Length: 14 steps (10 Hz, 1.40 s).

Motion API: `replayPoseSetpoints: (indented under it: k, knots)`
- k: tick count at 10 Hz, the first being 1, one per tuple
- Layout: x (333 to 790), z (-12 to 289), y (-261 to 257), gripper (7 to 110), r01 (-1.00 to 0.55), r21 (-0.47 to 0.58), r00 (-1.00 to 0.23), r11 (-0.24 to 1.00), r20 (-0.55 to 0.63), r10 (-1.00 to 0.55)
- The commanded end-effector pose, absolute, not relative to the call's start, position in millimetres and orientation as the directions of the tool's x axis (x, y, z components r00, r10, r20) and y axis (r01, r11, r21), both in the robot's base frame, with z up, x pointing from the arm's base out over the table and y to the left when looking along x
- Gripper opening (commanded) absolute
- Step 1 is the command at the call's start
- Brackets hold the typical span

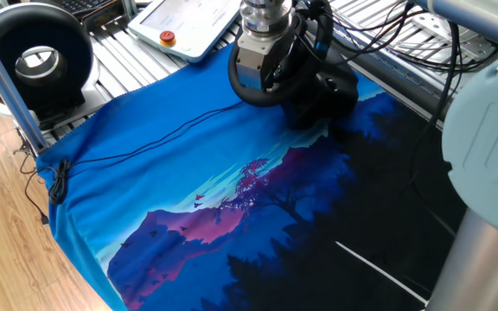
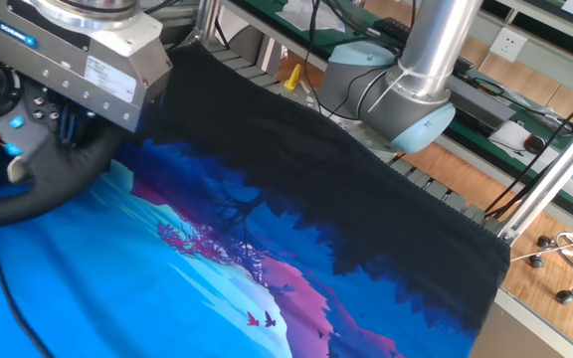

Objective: Rotate the steering wheel 90 degrees clockwise

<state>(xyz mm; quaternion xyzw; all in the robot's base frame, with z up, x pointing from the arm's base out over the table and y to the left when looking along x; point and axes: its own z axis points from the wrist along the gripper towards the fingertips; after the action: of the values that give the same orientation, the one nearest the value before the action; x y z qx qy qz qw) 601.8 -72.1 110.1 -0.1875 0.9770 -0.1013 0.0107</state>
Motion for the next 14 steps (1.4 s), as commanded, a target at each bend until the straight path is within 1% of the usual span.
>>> replayPoseSetpoints:
  k: [1, 3, 5, 8, 9, 10, 11, 12, 14]
  knots:
    - [623.0, 116.3, -71.3, 7, -0.363, -0.242, -0.92, 0.9, -0.058, -0.387]
    - [615.4, 117.8, -68.8, 7, -0.363, -0.23, -0.924, 0.903, -0.035, -0.381]
    - [603.9, 126.0, -64.5, 7, -0.377, -0.196, -0.923, 0.905, 0.001, -0.385]
    - [597.1, 155.9, -65.7, 7, -0.401, -0.204, -0.913, 0.893, 0.017, -0.407]
    - [588.4, 161.9, -64.1, 7, -0.4, -0.188, -0.915, 0.897, 0.037, -0.401]
    - [580.8, 156.2, -55.8, 7, -0.386, -0.142, -0.922, 0.911, 0.049, -0.383]
    - [577.9, 149.4, -54.1, 7, -0.381, -0.125, -0.925, 0.916, 0.058, -0.376]
    - [576.7, 142.4, -57.8, 7, -0.375, -0.123, -0.927, 0.919, 0.07, -0.369]
    - [578.0, 132.6, -75.4, 7, -0.384, -0.152, -0.923, 0.911, 0.095, -0.374]
